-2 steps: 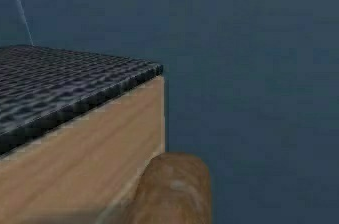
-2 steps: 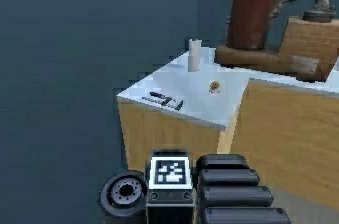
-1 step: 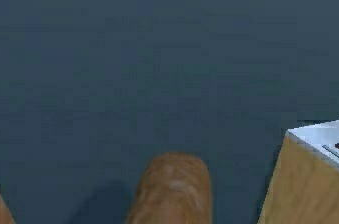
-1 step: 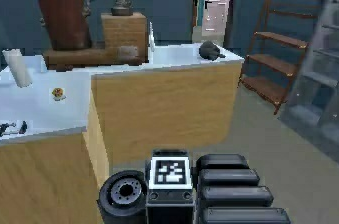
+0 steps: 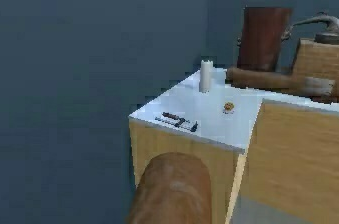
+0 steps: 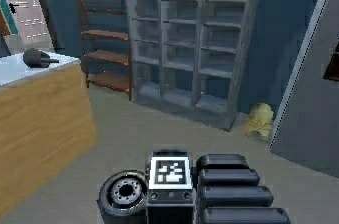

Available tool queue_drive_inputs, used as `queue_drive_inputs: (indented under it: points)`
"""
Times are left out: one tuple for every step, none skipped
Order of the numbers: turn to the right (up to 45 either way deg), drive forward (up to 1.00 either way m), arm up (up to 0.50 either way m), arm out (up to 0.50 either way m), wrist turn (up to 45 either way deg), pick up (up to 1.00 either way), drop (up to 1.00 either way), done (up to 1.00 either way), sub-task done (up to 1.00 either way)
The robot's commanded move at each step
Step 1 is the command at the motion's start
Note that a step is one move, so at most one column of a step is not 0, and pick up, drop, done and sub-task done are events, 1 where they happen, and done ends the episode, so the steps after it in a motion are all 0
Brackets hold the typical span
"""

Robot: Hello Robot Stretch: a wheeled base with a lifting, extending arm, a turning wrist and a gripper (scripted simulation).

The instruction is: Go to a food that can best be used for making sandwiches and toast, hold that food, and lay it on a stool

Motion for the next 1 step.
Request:
queue_drive_inputs:
  points:
    - [45.0,0.00,0.00,0.00,0.0,0.00,0.00,0.00,0.00]
